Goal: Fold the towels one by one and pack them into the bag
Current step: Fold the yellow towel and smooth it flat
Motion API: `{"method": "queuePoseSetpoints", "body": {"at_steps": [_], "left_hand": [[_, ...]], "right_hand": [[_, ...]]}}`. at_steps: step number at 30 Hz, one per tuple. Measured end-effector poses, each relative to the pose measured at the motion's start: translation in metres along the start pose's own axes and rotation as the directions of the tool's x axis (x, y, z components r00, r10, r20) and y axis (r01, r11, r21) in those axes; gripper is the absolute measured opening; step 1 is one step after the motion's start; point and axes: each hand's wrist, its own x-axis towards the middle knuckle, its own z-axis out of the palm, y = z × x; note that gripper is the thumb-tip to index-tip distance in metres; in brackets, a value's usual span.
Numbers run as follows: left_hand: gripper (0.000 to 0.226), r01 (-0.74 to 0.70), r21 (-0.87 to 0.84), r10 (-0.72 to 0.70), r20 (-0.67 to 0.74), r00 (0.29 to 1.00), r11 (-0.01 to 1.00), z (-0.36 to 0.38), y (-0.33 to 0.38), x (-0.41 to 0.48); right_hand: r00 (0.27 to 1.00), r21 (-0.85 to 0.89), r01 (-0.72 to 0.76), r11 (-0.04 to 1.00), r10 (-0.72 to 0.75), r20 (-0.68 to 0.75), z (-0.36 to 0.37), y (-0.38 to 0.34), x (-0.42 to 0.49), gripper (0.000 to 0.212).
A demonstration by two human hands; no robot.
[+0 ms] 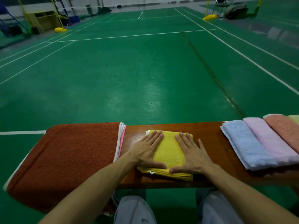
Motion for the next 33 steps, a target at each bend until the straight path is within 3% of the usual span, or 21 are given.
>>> {"method": "queuePoseSetpoints", "body": {"at_steps": [4, 6, 8, 9, 10, 11, 13, 14, 16, 21, 25, 29, 33], "left_hand": [[0.113, 0.052, -0.124, -0.040, 0.096, 0.995, 0.991, -0.016, 0.000, 0.003], [0.092, 0.103, -0.279, -0.096, 0.035, 0.995, 0.955, -0.034, -0.002, 0.008], [0.060, 0.153, -0.407, -0.237, -0.164, 0.958, 0.901, -0.051, -0.003, 0.017], [0.048, 0.193, -0.505, -0.348, -0.233, 0.908, 0.841, -0.059, -0.003, 0.022], [0.042, 0.224, -0.636, -0.462, -0.235, 0.855, 0.738, -0.064, -0.002, 0.027], [0.039, 0.244, -0.773, -0.551, -0.158, 0.820, 0.585, -0.067, -0.001, 0.031], [0.040, 0.342, -0.902, -0.585, 0.133, 0.800, 0.262, -0.068, 0.003, 0.034], [0.042, 0.407, -0.891, -0.565, 0.232, 0.792, 0.204, -0.066, 0.005, 0.032], [0.045, 0.462, -0.867, -0.540, 0.301, 0.786, 0.188, -0.057, 0.005, 0.030], [0.041, 0.435, -0.886, -0.555, 0.283, 0.782, 0.161, -0.046, -0.003, 0.031], [0.025, 0.429, -0.863, -0.568, 0.219, 0.794, 0.266, -0.045, -0.001, 0.029], [0.013, 0.271, -0.949, -0.557, 0.139, 0.819, 0.161, -0.043, 0.001, 0.020], [0.013, 0.183, -0.983, -0.593, 0.128, 0.795, 0.033, -0.042, 0.008, 0.007]], "right_hand": [[0.995, 0.003, -0.043, 0.999, 0.043, 0.090, -0.021, -0.007, -0.001, 0.147], [0.994, 0.108, -0.103, 0.989, 0.107, -0.033, -0.041, -0.009, 0.000, 0.121], [0.926, 0.306, -0.136, 0.942, 0.231, -0.300, -0.058, -0.009, 0.004, 0.079], [0.878, 0.449, -0.129, 0.884, 0.312, -0.362, -0.066, -0.010, 0.007, 0.064], [0.856, 0.618, -0.115, 0.778, 0.393, -0.336, -0.070, -0.011, 0.011, 0.056], [0.862, 0.771, -0.119, 0.626, 0.450, -0.233, -0.072, -0.013, 0.016, 0.053], [0.880, 0.923, -0.211, 0.323, 0.474, 0.035, -0.067, -0.018, 0.022, 0.057], [0.877, 0.935, -0.255, 0.245, 0.465, 0.118, -0.061, -0.020, 0.025, 0.060], [0.859, 0.949, -0.273, 0.159, 0.483, 0.166, -0.052, -0.019, 0.030, 0.063], [0.844, 0.962, -0.246, 0.116, 0.514, 0.154, -0.047, -0.016, 0.035, 0.055], [0.853, 0.970, -0.240, 0.044, 0.487, 0.189, -0.053, -0.017, 0.028, 0.046], [0.862, 0.983, -0.180, -0.049, 0.474, 0.181, -0.059, -0.015, 0.020, 0.050], [0.882, 0.975, -0.134, -0.179, 0.426, 0.199, -0.062, -0.019, 0.011, 0.050]]}}
